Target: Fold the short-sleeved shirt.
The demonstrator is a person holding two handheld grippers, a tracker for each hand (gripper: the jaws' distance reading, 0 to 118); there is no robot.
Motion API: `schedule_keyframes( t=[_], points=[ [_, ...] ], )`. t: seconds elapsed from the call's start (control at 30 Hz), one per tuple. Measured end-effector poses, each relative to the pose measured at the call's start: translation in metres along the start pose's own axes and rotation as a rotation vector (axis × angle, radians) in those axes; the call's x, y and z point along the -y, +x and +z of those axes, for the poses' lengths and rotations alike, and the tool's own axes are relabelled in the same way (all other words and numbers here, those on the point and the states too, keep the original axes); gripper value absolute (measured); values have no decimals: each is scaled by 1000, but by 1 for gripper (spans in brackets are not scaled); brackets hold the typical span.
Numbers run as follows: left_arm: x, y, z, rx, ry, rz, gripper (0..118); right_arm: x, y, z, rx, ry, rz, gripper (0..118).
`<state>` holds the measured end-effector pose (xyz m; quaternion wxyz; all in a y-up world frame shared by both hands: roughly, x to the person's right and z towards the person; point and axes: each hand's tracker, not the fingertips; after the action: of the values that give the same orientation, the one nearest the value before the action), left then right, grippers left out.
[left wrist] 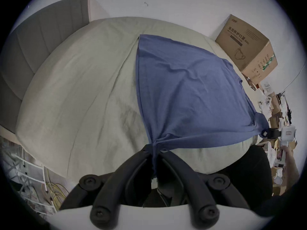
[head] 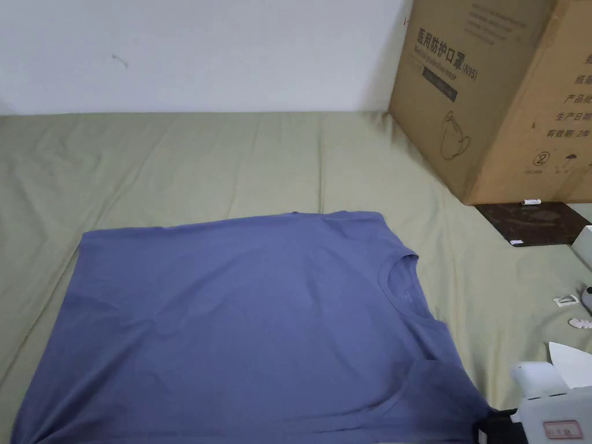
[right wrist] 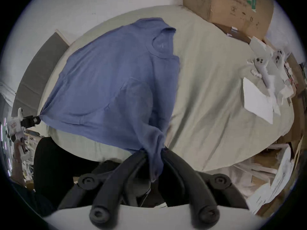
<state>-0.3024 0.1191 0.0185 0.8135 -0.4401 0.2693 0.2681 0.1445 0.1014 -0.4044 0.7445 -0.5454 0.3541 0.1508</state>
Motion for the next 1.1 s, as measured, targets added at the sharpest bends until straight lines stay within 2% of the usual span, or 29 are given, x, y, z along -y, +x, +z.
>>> schedule_keyframes(
  t=[0.1, 0.17, 0.4, 0.5, 0.57, 0.8, 0.83, 0.87, 0.9, 0.93, 0.97, 1.0, 1.03, 1.1],
  points=[
    [-9, 3, 8, 8, 15, 4, 3, -11, -2, 10, 9, -3, -21, 5],
    [-24, 5, 9, 8, 18, -1, 3, -28, -1, 12, -39, 3, -60, 5],
    [-113, 0, -21, 32, 14, 2, 3, -127, -15, 15, -15, 21, -10, 5],
    [-156, -2, -50, 35, -10, 19, 3, -173, -13, -2, -23, 25, -7, 5],
    [-180, -4, -76, 48, -68, 20, 3, -204, -12, -23, -13, -2, -35, 5],
    [-216, -10, -132, 63, -82, 48, 5, -249, -4, -95, 22, -36, -113, 6],
    [-215, -7, -135, 61, -77, 43, 12, -248, -3, -101, 24, -27, -130, 17],
    [-213, -6, -137, 49, -58, 34, 29, -245, -5, -104, 35, -6, -138, 34],
    [-212, -5, -137, 20, -22, 27, 58, -242, -6, -106, 58, 21, -134, 60],
    [-208, -3, -136, 5, -2, 24, 91, -238, -5, -106, 79, 50, -117, 94],
    [-205, -1, -131, 12, 19, 21, 97, -231, -6, -103, 84, 77, -103, 111],
    [-202, 0, -125, 7, 46, 17, 96, -226, -6, -99, 89, 102, -96, 118],
    [-199, -1, -119, 9, 66, 12, 96, -219, -7, -90, 98, 146, -98, 118],
    [-190, 4, -102, 20, 99, -4, 96, -207, -6, -72, 45, 202, -127, 118]
  ],
)
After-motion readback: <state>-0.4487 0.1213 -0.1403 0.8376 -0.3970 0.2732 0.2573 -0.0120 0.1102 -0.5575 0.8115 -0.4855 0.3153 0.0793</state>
